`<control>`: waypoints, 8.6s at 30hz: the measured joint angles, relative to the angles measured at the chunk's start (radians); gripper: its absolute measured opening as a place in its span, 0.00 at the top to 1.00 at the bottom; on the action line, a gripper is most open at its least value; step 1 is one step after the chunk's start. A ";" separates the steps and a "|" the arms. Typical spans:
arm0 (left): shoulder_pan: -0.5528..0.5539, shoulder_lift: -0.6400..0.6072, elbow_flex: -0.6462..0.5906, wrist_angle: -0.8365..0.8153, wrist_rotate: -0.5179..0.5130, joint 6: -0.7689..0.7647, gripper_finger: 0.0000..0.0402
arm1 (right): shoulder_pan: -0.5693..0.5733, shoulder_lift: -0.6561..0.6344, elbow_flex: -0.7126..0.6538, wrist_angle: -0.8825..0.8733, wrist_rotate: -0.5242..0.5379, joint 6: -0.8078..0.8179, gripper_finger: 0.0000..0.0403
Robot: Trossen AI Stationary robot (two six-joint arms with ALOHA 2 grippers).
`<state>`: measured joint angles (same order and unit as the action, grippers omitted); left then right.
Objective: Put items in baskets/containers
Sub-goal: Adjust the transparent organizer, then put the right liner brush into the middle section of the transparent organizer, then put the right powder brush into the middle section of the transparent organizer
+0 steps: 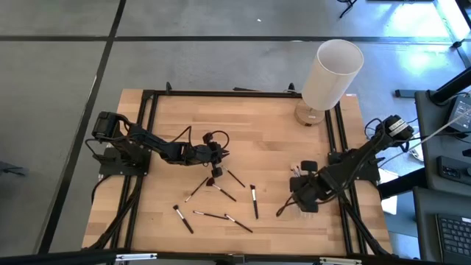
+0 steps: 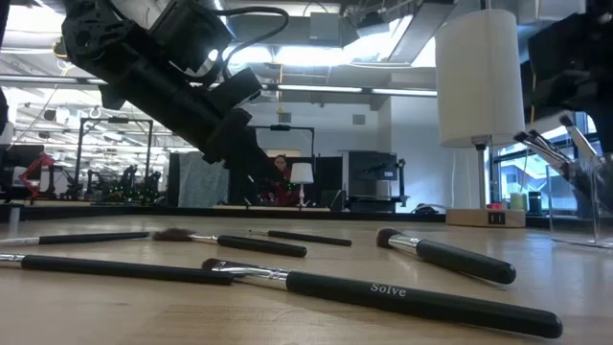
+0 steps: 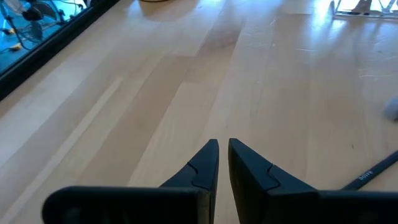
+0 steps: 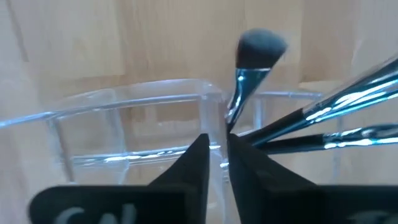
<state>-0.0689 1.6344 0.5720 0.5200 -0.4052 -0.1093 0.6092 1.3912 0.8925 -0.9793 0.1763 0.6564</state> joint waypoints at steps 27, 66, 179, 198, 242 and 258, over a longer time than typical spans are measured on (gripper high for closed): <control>0.000 0.000 0.000 0.000 0.005 -0.008 0.92 | -0.095 -0.038 0.125 0.502 0.773 0.179 0.66; -0.145 -0.262 -0.001 -0.443 -0.691 -0.121 0.92 | -0.486 0.791 0.742 0.399 0.032 -0.135 0.69; -0.237 -0.296 -0.001 -0.701 -0.730 -0.454 0.92 | 0.430 -0.381 -0.505 0.914 0.815 0.214 0.80; -0.197 -0.295 -0.001 -0.696 -0.702 -0.470 0.92 | 0.246 -0.394 -0.200 0.917 0.857 0.080 0.78; -0.296 -0.294 -0.002 -0.285 -0.195 0.071 0.92 | -0.321 0.689 0.776 -0.026 -0.259 0.428 0.78; -0.296 -0.294 -0.002 -0.315 -0.268 0.044 0.92 | -0.318 0.696 0.769 -0.038 -0.178 0.558 0.78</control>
<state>-0.3649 1.3403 0.5705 0.2050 -0.6734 -0.0650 0.2909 2.0876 1.6615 -1.0171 -0.0013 1.2144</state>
